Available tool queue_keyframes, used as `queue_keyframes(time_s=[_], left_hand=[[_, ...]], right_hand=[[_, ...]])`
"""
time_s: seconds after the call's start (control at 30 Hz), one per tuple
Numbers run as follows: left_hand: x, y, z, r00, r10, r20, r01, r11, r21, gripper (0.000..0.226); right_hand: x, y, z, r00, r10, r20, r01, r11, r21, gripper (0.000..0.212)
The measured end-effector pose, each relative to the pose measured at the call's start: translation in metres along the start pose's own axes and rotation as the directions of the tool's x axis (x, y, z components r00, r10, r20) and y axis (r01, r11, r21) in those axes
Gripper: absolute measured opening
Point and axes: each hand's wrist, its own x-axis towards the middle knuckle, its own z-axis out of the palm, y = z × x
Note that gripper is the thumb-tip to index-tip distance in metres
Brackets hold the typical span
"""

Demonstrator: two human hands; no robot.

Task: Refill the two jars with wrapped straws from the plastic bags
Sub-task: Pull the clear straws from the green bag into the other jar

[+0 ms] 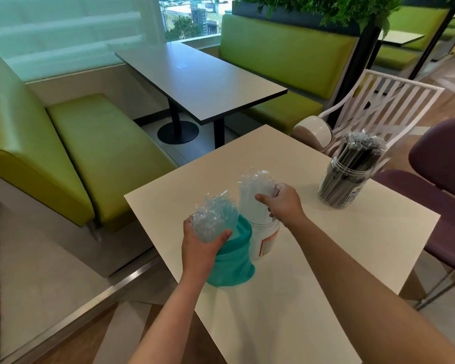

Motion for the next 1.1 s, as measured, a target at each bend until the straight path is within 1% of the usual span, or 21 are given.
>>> queue_keyframes(time_s=[0.1,0.17,0.23,0.27,0.33,0.4,0.43,0.47,0.5,0.57,0.63,0.7,0.8,0.87,0.9,1.0,1.1], left_hand=[[0.001,-0.002,0.0,1.0,0.003,-0.003,-0.003,1.0,0.011,0.079],[0.0,-0.002,0.0,1.0,0.0,0.0,0.0,1.0,0.016,0.081],[0.0,-0.003,0.0,1.0,0.001,0.005,-0.001,1.0,0.01,0.081],[0.0,-0.003,0.0,1.0,0.001,0.008,-0.001,1.0,0.011,0.08],[0.001,-0.004,-0.002,1.0,0.002,0.013,-0.002,1.0,0.011,0.081],[0.001,-0.006,-0.003,1.0,0.006,0.024,-0.007,1.0,0.002,0.08],[0.002,-0.007,-0.004,0.999,0.011,0.03,-0.011,1.0,-0.002,0.08],[0.002,-0.008,-0.004,0.999,0.015,0.038,-0.014,1.0,-0.007,0.08],[0.002,-0.009,-0.005,0.999,0.016,0.044,-0.015,1.0,-0.013,0.081],[0.002,-0.011,-0.005,0.998,0.024,0.052,-0.023,1.0,-0.02,0.083],[0.001,-0.01,-0.006,0.997,0.039,0.073,-0.037,0.999,-0.026,0.082],[0.001,-0.01,-0.007,0.992,0.045,0.118,-0.04,0.998,-0.045,0.081],[0.001,-0.01,-0.012,0.981,0.041,0.191,-0.022,0.994,-0.102,0.087],[0.0,-0.009,-0.014,0.972,0.036,0.232,-0.006,0.992,-0.128,0.085],[-0.001,-0.009,-0.015,0.97,0.035,0.241,-0.001,0.99,-0.14,0.081],[-0.003,-0.008,-0.015,0.972,0.036,0.23,0.005,0.984,-0.176,0.07],[-0.004,-0.009,-0.015,0.979,0.037,0.2,-0.002,0.985,-0.17,0.071]], right_hand=[[-0.002,-0.007,-0.007,1.0,0.0,0.014,-0.001,1.0,0.024,0.061],[-0.009,-0.008,-0.009,0.996,0.01,0.085,-0.017,0.997,0.079,0.07],[-0.02,-0.008,-0.01,0.995,0.011,0.102,-0.027,0.987,0.158,0.081],[-0.025,-0.007,-0.01,0.998,0.002,0.062,-0.014,0.981,0.194,0.085],[-0.039,-0.003,-0.007,0.995,-0.04,-0.095,0.058,0.978,0.198,0.086],[-0.055,0.001,-0.001,0.97,-0.091,-0.226,0.133,0.975,0.178,0.072],[-0.062,0.002,0.002,0.96,-0.117,-0.254,0.166,0.97,0.178,0.062],[-0.067,0.005,0.005,0.958,-0.147,-0.246,0.192,0.966,0.174,0.052],[-0.073,0.006,0.007,0.964,-0.178,-0.198,0.212,0.963,0.164,0.044],[-0.08,0.007,0.01,0.97,-0.241,-0.028,0.243,0.957,0.159,0.039],[-0.085,0.007,0.013,0.952,-0.267,0.147,0.241,0.955,0.173,0.047],[-0.084,0.007,0.016,0.935,-0.248,0.253,0.206,0.962,0.179,0.058],[-0.079,0.006,0.02,0.921,-0.211,0.327,0.164,0.973,0.165,0.063],[-0.074,0.004,0.022,0.91,-0.206,0.359,0.177,0.978,0.113,0.058],[-0.073,0.003,0.024,0.904,-0.206,0.375,0.19,0.979,0.079,0.055],[-0.07,0.0,0.027,0.899,-0.2,0.389,0.2,0.979,0.04,0.047],[-0.069,0.001,0.028,0.896,-0.194,0.399,0.177,0.981,0.078,0.042]])
